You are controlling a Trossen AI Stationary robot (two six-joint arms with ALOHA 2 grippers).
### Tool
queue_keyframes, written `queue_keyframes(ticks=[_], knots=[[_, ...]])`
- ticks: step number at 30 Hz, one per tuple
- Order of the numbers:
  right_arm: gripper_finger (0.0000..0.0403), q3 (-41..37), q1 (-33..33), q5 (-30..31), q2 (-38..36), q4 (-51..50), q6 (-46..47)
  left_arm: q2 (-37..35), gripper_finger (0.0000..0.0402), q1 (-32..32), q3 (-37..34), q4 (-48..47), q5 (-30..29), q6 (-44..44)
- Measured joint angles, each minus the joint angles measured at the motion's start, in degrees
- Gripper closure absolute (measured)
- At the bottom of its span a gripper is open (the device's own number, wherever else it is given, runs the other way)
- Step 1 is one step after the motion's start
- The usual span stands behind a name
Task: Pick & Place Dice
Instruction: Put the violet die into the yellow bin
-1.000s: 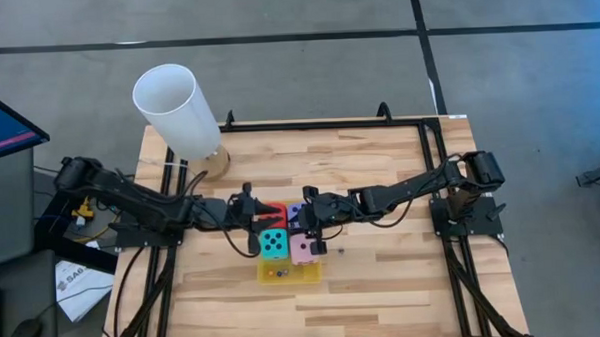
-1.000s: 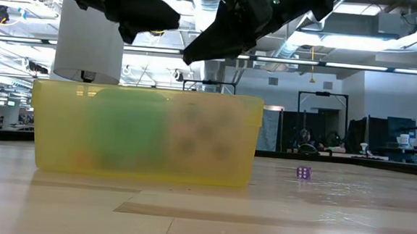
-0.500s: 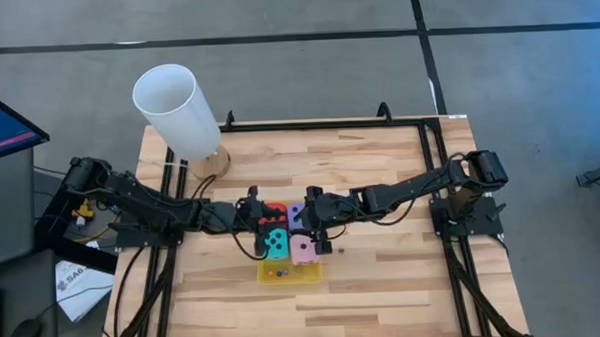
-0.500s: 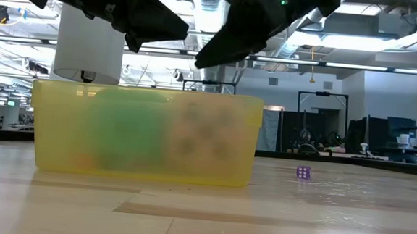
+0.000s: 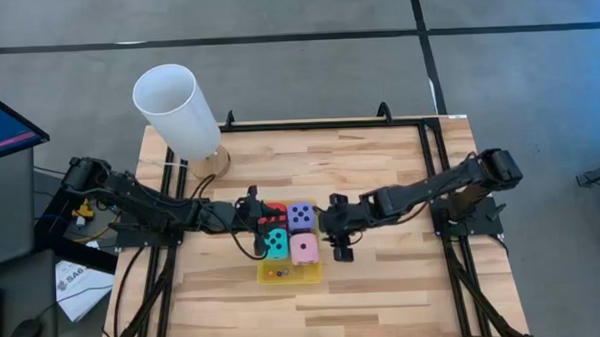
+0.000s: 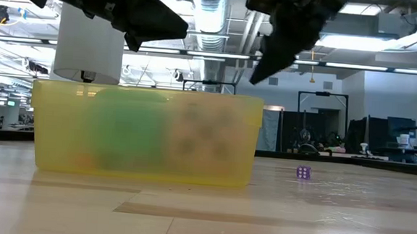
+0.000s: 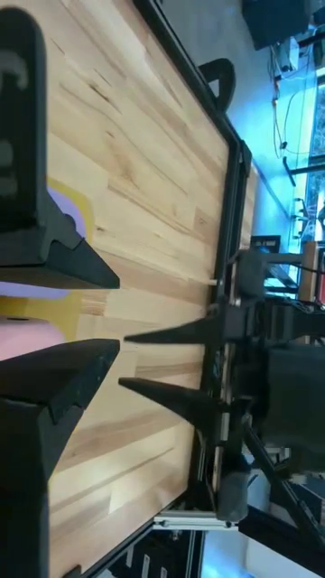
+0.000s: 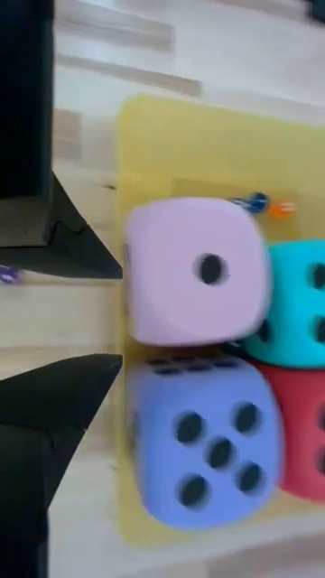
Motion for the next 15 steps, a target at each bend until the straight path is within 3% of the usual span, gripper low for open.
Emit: queue_keyframes(ticks=[15], knots=[[0.0274,0.0,6.99,0.68,8.17,-5.92,1.74,0.0,0.0312,0.0,0.0,-0.07,-0.01,0.0]])
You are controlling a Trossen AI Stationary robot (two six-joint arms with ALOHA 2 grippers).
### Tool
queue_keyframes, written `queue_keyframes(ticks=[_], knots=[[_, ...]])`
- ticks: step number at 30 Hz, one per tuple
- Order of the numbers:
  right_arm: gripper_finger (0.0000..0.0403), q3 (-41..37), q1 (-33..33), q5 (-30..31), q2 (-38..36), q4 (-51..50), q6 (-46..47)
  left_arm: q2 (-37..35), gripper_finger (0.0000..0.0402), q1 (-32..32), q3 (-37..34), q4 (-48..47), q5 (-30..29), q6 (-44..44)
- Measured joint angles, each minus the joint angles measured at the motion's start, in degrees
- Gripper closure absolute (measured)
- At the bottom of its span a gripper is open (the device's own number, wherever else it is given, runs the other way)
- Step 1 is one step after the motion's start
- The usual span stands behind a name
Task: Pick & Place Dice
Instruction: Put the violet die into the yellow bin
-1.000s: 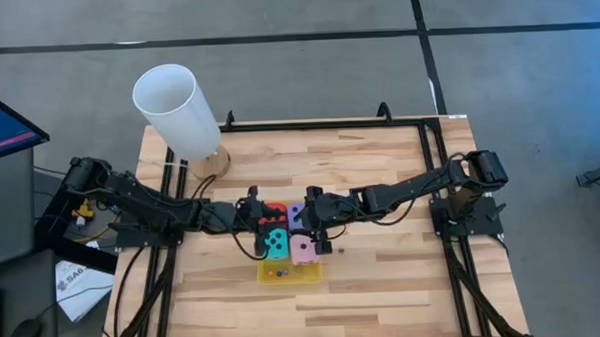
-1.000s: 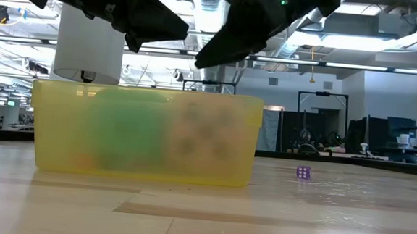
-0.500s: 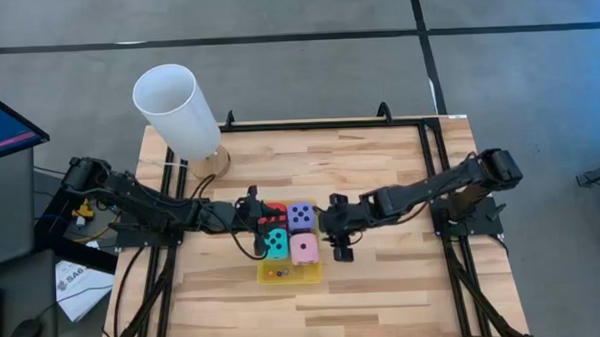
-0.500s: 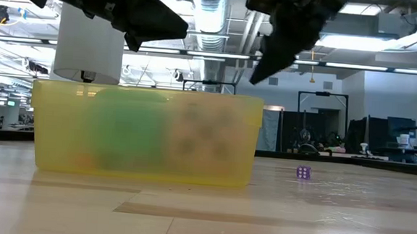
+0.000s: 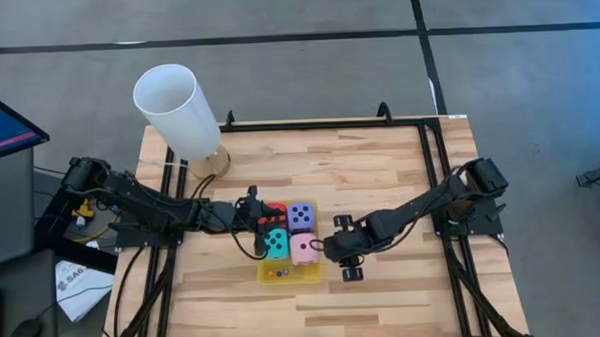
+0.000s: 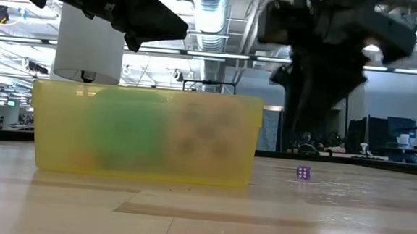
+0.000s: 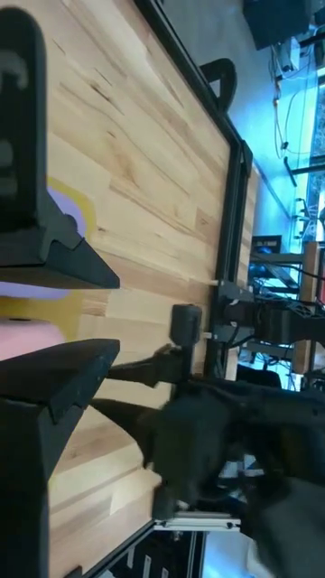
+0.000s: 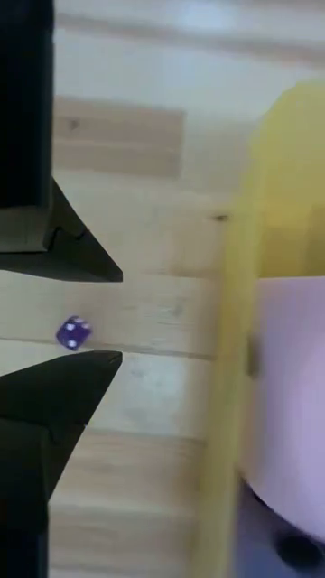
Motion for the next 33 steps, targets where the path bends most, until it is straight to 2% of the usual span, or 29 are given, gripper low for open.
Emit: queue_keyframes(ticks=[13,22,28,33], knots=[[0.0274,-0.57,-1.76,1.72,0.98,-4.25,1.28,0.0,0.0312,0.0,-0.02,-0.35,0.01,0.0],[0.0278,-0.64,-2.18,5.09,1.0,-13.85,4.51,0.0,0.0312,0.0,-0.02,-0.41,0.01,0.01],[0.0318,-0.66,-1.3,6.16,-0.82,-15.47,4.74,0.0,0.0312,0.0,-0.02,-0.41,0.01,0.0],[0.038,-0.66,0.02,6.17,-6.29,-16.26,6.06,0.0,0.0312,0.0,-0.02,-0.39,0.01,0.01]])
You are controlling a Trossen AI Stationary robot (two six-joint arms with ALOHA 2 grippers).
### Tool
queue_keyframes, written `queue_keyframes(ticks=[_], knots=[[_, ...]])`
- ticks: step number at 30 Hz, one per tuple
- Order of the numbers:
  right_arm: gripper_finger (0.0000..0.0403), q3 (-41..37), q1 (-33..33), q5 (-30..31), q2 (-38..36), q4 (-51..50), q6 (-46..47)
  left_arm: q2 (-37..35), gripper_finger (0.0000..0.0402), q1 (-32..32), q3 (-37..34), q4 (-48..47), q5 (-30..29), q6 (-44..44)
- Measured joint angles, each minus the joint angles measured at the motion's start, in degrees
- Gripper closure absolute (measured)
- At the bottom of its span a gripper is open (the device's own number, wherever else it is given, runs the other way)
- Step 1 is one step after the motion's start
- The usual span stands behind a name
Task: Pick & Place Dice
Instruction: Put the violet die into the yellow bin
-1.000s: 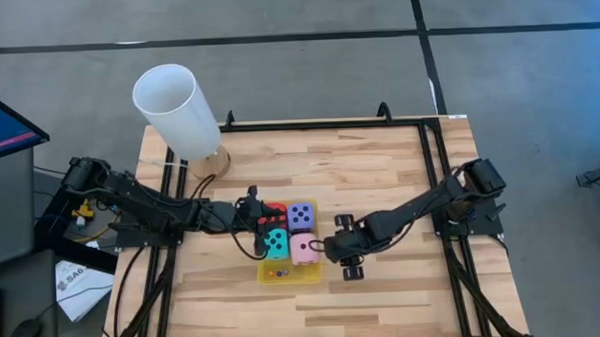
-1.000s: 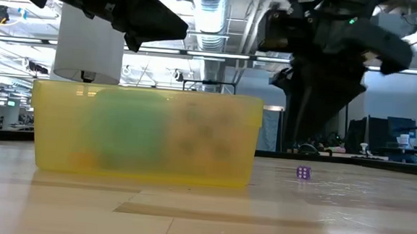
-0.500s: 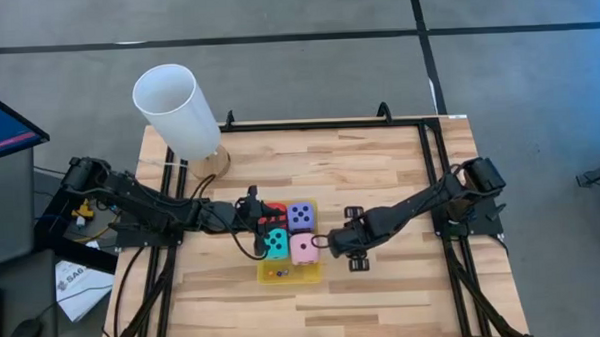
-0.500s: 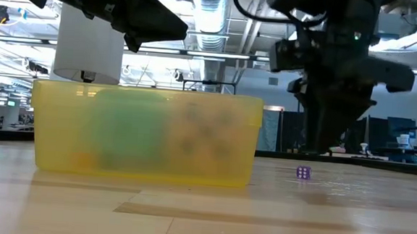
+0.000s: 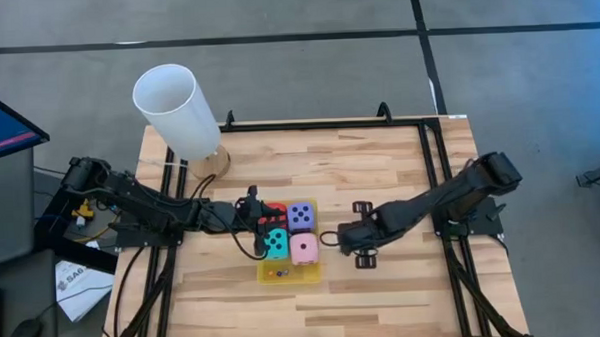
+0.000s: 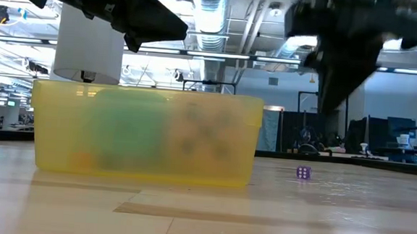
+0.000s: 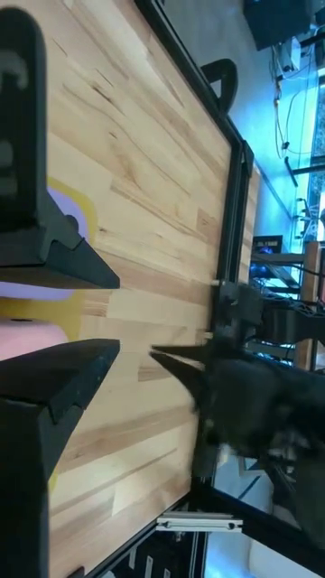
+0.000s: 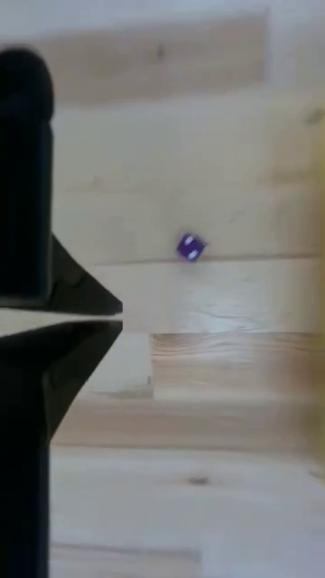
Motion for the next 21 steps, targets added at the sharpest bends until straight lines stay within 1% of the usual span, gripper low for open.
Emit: queue_keyframes(ticks=[2,7,12,15,21], knots=[[0.0397,0.0,0.78,1.06,-2.48,0.2,0.3,0.0,0.0312,0.0,0.0,0.0,0.0,0.0],[0.0385,0.02,2.74,6.4,-6.74,0.75,0.38,0.0,0.0312,0.0,0.0,0.02,0.0,-0.01],[0.0399,-1.04,4.9,10.62,-8.21,2.33,0.14,0.0,0.0312,0.0,0.0,0.02,0.0,-0.01],[0.0398,-5.23,5.65,11.54,-9.58,6.89,-0.25,0.0,0.0312,0.0,0.0,0.02,0.0,-0.01],[0.0401,-16.38,5.19,11.77,-14.35,20.25,-0.27,0.0,0.0312,0.0,0.0,0.02,0.0,-0.01]])
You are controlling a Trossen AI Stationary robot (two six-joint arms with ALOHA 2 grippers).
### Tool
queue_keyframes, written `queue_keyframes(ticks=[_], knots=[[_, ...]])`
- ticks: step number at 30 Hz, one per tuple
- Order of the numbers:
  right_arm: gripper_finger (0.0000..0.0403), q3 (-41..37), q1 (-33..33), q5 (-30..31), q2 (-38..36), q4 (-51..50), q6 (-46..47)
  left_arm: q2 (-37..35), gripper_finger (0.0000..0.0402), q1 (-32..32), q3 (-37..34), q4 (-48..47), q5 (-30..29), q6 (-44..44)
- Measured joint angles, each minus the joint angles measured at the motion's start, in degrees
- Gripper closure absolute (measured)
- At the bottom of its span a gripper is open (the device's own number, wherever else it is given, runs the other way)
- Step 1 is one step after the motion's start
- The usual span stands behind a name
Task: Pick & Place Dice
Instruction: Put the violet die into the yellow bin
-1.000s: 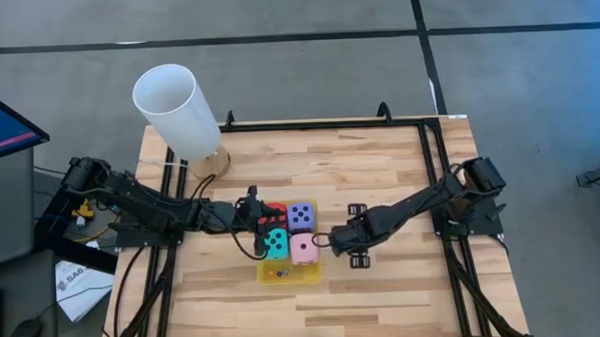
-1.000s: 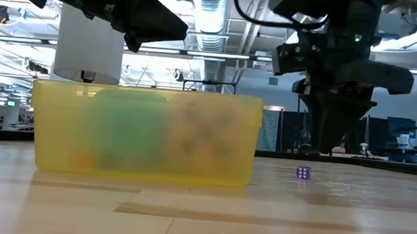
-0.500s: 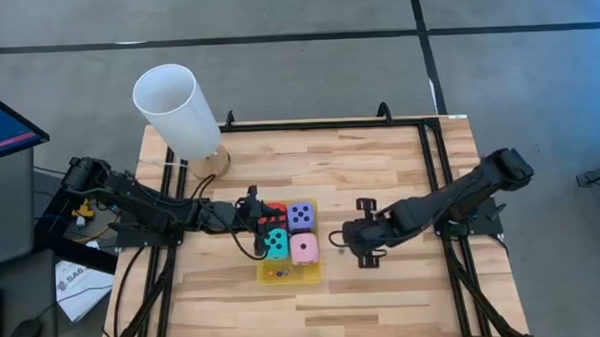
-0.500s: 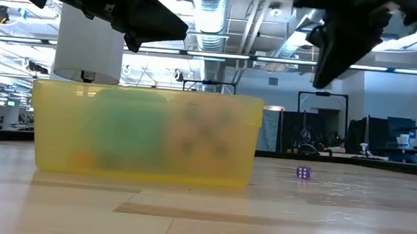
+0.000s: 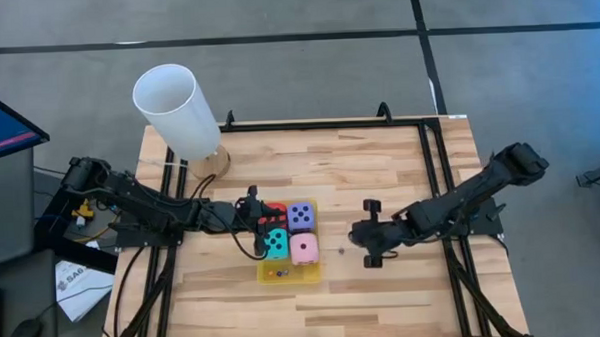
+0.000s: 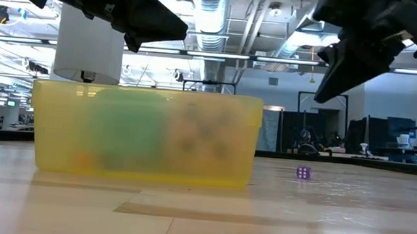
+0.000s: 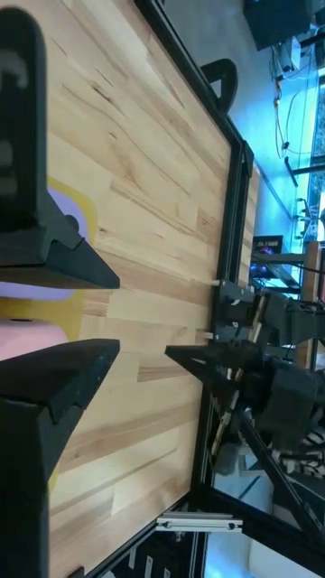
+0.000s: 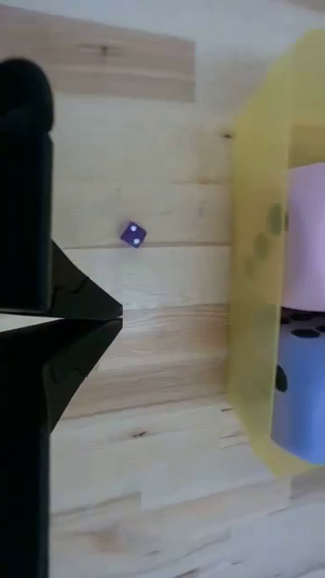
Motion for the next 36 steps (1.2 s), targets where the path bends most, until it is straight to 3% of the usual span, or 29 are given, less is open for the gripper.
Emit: queue_keyframes(ticks=[15,29,36], knots=[[0.0401,-14.02,-0.81,-1.43,-15.56,21.43,-5.74,0.0,0.0312,0.0,0.0,0.0,0.0,0.0],[0.0401,-21.68,-0.92,-1.51,-17.31,36.64,-9.55,0.0,0.0312,0.0,0.0,0.0,0.0,0.0],[0.0398,-21.74,-0.9,-1.51,-17.31,36.84,-7.67,0.0,0.0312,0.0,0.0,0.0,-0.01,0.0]])
